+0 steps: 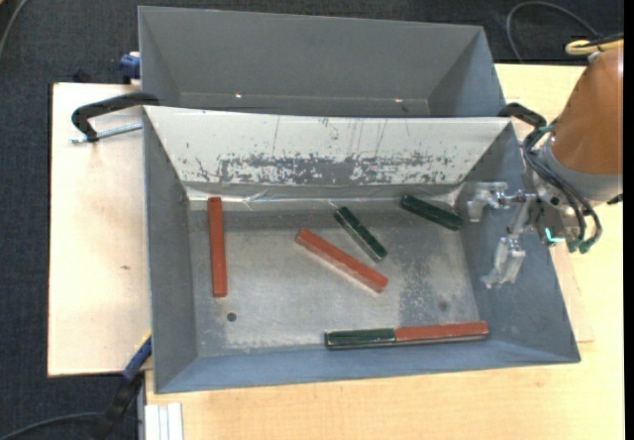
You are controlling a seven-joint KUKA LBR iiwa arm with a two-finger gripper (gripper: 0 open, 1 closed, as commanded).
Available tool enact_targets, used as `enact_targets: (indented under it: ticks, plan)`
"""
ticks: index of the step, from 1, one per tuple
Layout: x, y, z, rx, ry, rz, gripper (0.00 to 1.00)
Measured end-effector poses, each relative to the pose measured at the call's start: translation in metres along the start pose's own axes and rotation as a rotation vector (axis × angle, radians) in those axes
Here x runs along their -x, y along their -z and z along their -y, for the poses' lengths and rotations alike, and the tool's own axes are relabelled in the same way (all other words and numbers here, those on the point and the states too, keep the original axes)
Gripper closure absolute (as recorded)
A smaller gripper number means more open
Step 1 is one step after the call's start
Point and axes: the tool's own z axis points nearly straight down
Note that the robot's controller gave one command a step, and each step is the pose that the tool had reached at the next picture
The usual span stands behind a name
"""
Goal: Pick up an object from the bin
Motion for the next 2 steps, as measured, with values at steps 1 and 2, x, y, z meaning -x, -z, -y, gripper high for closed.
enact_targets:
  ticks: [1,2]
  plan:
    - [0.034,-0.032,-0.050,0.002,-0.189,0.007,0.00]
    - [0.042,-0.115,-0.105,0.002,-0.175,0.000,0.00]
